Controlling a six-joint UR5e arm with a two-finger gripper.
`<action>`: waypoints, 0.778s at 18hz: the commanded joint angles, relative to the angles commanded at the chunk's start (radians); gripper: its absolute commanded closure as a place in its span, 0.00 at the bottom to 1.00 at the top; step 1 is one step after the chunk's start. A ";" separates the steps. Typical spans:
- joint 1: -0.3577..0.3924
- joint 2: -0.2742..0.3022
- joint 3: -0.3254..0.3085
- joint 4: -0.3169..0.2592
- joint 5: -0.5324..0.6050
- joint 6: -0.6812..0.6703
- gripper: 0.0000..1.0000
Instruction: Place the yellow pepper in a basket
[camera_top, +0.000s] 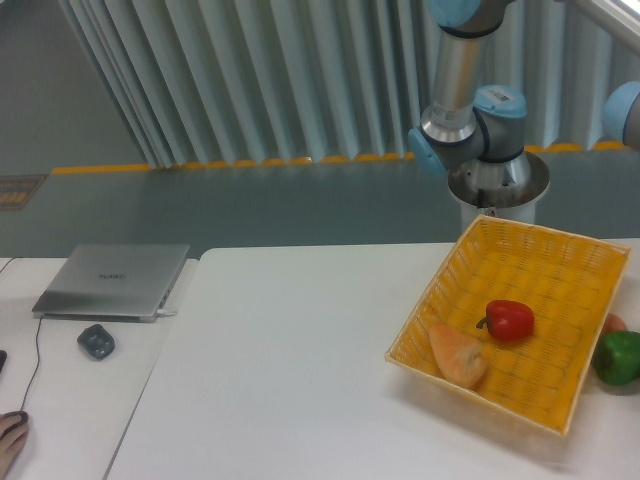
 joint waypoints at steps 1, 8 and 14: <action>0.000 0.000 0.000 0.000 0.000 -0.002 0.00; -0.005 0.015 -0.006 0.002 -0.002 0.002 0.00; 0.006 0.002 -0.011 0.008 -0.006 -0.006 0.00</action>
